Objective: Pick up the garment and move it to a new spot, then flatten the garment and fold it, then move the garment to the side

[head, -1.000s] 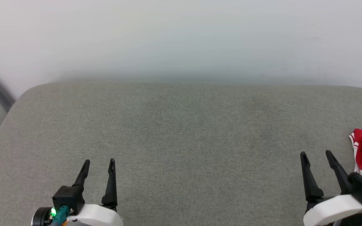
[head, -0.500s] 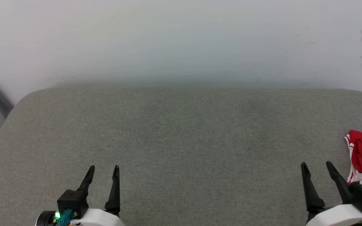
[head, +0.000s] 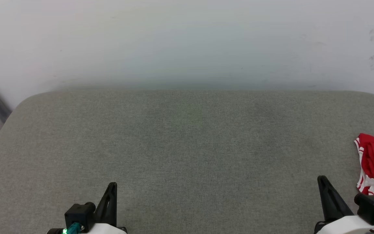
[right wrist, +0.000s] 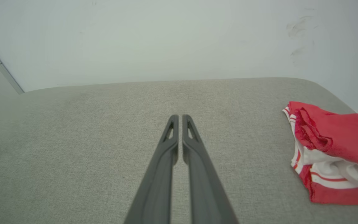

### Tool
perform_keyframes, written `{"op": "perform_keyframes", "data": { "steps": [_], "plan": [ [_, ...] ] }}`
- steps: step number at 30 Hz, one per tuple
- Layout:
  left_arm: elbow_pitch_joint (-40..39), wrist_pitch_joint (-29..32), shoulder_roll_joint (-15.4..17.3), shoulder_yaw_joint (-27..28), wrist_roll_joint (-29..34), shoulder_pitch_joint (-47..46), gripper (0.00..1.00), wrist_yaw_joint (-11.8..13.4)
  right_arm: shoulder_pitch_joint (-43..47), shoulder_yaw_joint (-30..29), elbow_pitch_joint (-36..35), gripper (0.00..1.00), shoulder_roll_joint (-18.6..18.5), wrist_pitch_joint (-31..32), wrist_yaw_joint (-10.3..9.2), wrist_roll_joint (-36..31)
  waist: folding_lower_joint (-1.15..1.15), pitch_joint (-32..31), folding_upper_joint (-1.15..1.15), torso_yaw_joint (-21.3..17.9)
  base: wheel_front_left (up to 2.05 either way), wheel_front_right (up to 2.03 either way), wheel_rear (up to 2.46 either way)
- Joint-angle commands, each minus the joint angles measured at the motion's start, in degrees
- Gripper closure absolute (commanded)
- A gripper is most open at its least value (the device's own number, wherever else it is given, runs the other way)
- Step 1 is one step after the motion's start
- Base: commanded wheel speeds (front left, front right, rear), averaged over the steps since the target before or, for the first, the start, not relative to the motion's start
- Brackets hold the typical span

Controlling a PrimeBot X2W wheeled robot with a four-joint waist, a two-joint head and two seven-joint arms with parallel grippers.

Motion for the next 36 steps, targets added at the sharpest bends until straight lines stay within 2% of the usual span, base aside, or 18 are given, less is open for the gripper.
{"op": "perform_keyframes", "data": {
  "steps": [1, 19, 36],
  "plan": [
    [-0.7, 0.3, 0.0, 0.7, -1.4, -0.7, 1.00, -0.4, -0.5, -0.1, -0.3, 1.00, 0.0, 0.0, 0.00, 1.7, 0.00, 0.0, 0.00, 0.0, 0.00, 0.00, 0.00],
    [0.7, 5.0, -3.0, 6.6, -17.0, -2.6, 1.00, -4.6, -3.8, -0.8, 3.1, 1.00, 0.0, 1.7, 0.00, 21.3, 0.00, 0.6, 0.00, -0.1, 0.00, 0.00, 0.00],
    [1.5, 8.6, -5.5, 11.3, -28.9, -3.9, 1.00, -7.8, -6.4, -1.4, 5.8, 1.00, 0.1, 2.9, -0.01, 36.2, 0.00, 1.1, 0.00, -0.2, 0.00, 0.00, 0.00]
  ]
}}
